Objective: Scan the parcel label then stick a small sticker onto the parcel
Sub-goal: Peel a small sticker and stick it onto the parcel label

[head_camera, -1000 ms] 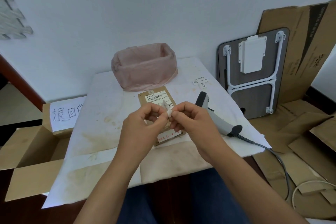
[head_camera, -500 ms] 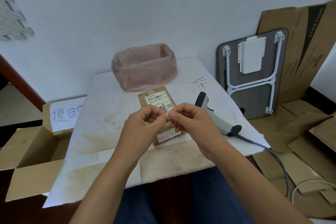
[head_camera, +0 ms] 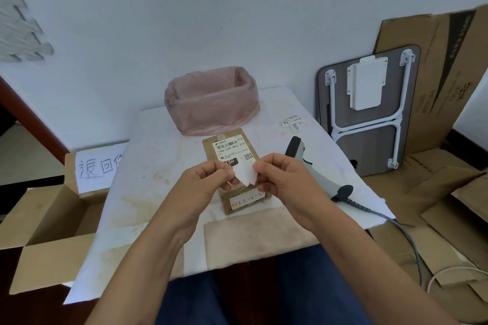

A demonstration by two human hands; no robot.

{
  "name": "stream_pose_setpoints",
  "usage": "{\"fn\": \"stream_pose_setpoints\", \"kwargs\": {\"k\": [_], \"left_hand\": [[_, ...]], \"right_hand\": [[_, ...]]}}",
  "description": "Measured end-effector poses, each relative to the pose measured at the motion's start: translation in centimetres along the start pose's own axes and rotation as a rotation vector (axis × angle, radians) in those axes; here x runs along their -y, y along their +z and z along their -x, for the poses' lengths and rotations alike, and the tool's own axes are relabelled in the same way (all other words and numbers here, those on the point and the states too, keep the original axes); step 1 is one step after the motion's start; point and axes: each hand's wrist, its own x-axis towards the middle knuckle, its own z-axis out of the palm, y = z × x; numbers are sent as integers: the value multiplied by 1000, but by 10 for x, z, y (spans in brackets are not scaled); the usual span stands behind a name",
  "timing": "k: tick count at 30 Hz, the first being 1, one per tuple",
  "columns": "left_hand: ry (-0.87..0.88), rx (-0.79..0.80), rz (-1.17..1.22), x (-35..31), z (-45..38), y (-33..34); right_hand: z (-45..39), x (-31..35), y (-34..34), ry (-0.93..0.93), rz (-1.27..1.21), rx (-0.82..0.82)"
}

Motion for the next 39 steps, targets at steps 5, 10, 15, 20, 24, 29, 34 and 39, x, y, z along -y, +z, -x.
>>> {"fn": "stream_pose_setpoints", "kwargs": {"k": [5,10,15,20,24,29,34,39], "left_hand": [[-12,17,26,2,-5,-10],[-37,1,33,5,-14,-22],[-27,-34,-8,6,-25,-30],[-45,-94,-111,3,-45,-47],[-43,-121,-139,2,-61,-65],[-59,-146,-170,-2,-79,-81],[-78,-148,-185,-4,-89,-92],[-91,-140,-189,-7,-98,-98]], "right_hand": [[-8,-2,-2,21,-14,-75],[-23,-2,-11,2,-105,-228],[-53,4,-4,-55,-102,-283],[-115,14,10,-107,51,-259],[-181,26,21,-168,203,-289],[-253,43,34,-243,424,-356],[-312,40,33,-247,743,-343],[-335,39,34,-268,1083,-350]]}}
